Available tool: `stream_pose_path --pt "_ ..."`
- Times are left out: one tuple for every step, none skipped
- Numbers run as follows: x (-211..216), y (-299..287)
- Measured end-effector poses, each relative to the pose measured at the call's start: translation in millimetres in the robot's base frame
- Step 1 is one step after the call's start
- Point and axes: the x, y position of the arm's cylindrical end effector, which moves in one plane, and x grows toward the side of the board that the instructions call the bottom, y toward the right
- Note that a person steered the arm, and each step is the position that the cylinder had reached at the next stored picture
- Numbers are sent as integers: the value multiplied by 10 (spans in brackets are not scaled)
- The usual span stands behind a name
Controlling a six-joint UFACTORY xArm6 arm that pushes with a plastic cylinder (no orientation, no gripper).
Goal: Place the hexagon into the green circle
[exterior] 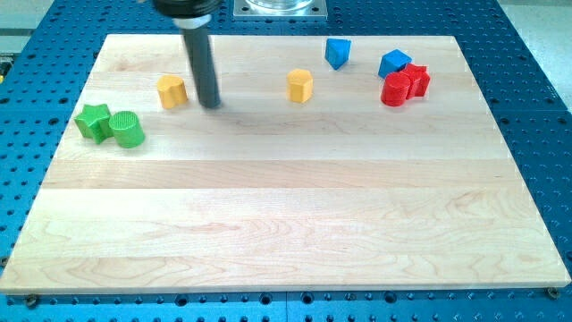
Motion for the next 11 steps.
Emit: stream_pose_path --pt "-219 -185" --pt "-4 -728" --pt "280 -975" --pt "54 -574" --pt "-550 132" --pt "-548 1167" --pt "-134 1393" --pt "116 1225" --pt "411 926" --pt "456 1607" --pt "760 1151"
